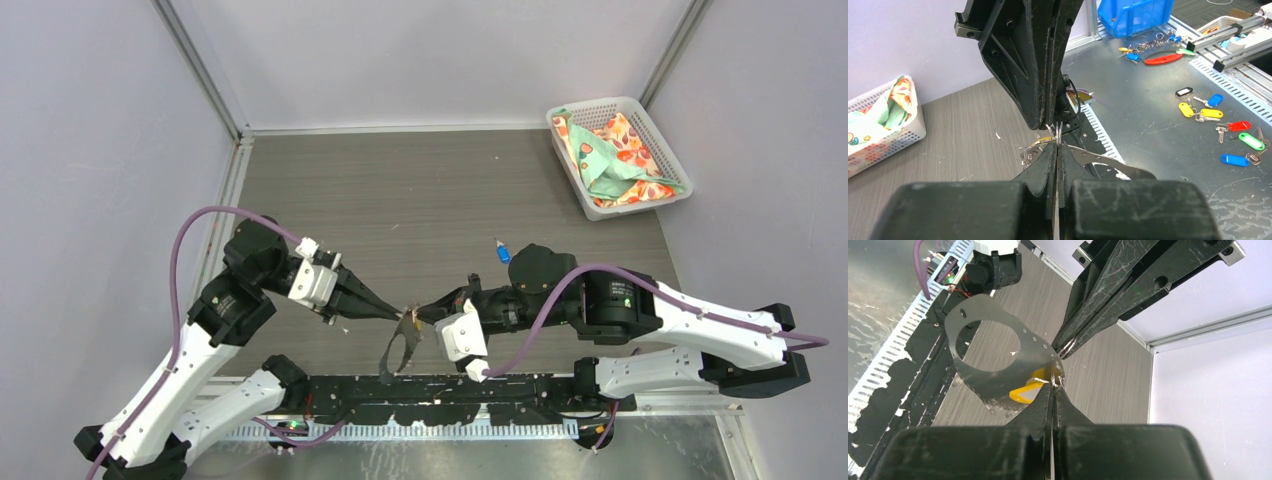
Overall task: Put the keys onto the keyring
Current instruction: Insert the key onto the keyring.
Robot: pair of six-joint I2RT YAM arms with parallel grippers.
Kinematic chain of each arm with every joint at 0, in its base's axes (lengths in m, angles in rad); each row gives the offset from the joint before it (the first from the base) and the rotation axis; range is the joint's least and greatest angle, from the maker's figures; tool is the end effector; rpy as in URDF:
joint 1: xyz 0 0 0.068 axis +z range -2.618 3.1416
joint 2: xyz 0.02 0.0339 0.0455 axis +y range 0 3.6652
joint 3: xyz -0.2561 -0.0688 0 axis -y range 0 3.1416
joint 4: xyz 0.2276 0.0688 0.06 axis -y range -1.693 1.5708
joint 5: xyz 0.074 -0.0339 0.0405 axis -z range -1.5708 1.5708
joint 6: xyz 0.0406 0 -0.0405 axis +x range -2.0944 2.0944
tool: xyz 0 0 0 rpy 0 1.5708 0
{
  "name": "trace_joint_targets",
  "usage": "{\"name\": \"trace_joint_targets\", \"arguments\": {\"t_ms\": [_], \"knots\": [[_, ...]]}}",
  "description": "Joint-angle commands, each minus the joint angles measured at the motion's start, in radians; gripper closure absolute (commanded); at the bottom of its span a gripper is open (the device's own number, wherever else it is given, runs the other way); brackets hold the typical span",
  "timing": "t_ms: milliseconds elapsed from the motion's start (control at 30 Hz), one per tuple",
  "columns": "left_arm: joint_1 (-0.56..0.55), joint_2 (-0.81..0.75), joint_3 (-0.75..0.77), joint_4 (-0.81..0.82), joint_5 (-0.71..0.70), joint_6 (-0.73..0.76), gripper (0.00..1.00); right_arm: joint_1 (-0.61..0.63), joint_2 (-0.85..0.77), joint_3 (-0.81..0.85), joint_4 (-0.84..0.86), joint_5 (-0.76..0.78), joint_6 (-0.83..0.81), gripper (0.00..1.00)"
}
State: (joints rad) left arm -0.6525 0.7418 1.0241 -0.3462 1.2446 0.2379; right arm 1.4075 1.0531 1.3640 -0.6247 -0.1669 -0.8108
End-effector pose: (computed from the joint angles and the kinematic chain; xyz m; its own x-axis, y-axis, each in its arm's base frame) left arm 0.0719 -0.1034 0.4020 0.1736 -0.0376 -0.9841 0.9310 -0.3195 0.1764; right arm 0.0259 0.1985 0.4276 0.6893 -0.2130 -0.6924 -0.7244 -0.2177 -0.6541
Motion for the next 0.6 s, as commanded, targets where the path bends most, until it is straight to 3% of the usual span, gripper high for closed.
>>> {"name": "trace_joint_targets", "arguments": {"t_ms": [0, 567], "knots": [[0.001, -0.011, -0.003, 0.056, -0.010, -0.019, 1.00, 0.007, -0.028, 0.028, 0.005, 0.031, -0.007, 0.99], [0.001, -0.036, -0.035, 0.060, -0.104, -0.028, 1.00, 0.010, -0.014, 0.020, 0.062, 0.021, 0.032, 0.99]]}}
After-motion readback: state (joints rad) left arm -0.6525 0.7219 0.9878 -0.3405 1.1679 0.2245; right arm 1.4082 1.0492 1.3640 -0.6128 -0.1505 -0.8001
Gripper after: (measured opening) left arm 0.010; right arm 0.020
